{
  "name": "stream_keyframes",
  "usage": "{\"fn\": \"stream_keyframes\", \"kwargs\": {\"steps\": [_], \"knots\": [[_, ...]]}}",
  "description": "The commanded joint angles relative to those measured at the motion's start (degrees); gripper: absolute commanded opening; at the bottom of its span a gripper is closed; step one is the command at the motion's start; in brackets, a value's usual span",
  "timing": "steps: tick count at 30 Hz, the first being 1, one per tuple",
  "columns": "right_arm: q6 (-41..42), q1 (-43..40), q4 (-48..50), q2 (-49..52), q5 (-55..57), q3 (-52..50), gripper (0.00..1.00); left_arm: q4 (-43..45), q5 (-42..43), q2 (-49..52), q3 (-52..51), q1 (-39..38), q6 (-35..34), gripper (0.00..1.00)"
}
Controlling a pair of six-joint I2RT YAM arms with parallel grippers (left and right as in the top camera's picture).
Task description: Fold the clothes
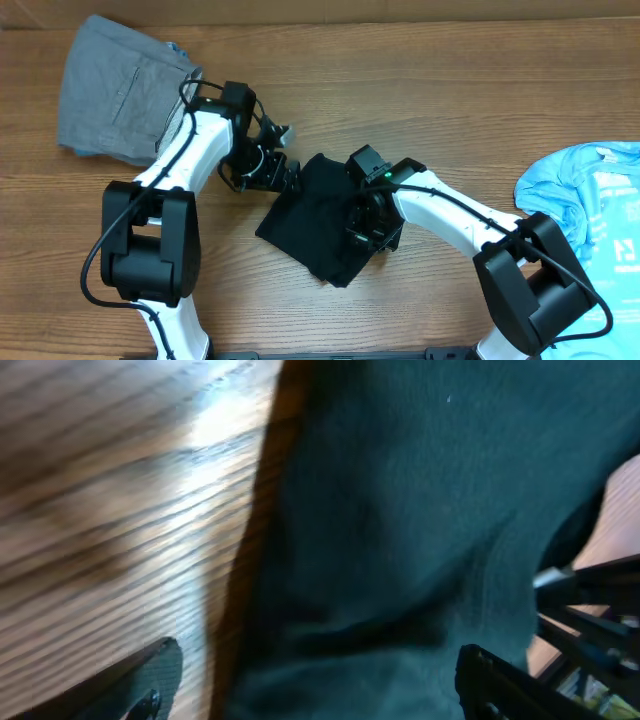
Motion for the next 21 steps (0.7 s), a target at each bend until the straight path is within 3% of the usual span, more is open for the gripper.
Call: {"fn": "stream_keyframes", "kwargs": {"steps": [1,9,13,17,20,21], "knots": [[1.25,-0.92,-0.24,-0.15,-0.44,0.07,0.26,3.02,1.73,0.13,-3.17,-1.2,1.68,0.93],[1.03,-0.9,0.83,-0.15,-0.46,0.07,0.26,9.51,8.41,2.4,-7.34,-4.02,3.39,0.96],[1.01,-0.9,0.92,-0.15,-0.44,0.07,0.26,9.66,12.35,6.32,-7.32,-5.42,6.12,0.88],[0.87,-0.9,1.03,-0.15,-0.46,0.07,0.25,9.07,14.97,8.72,-7.32,-5.53,6.21,0.61],[0.81,-0.9,0.79,-0.15,-0.46,0.07,0.23,9.03,14.95,8.81,-7.1,-5.38,6.21,0.1],[0.79,-0.9,0.74,-0.17,-0.46,0.07,0.22,8.85,14.95,8.81,-6.95,-5.33,6.21,0.04]]}}
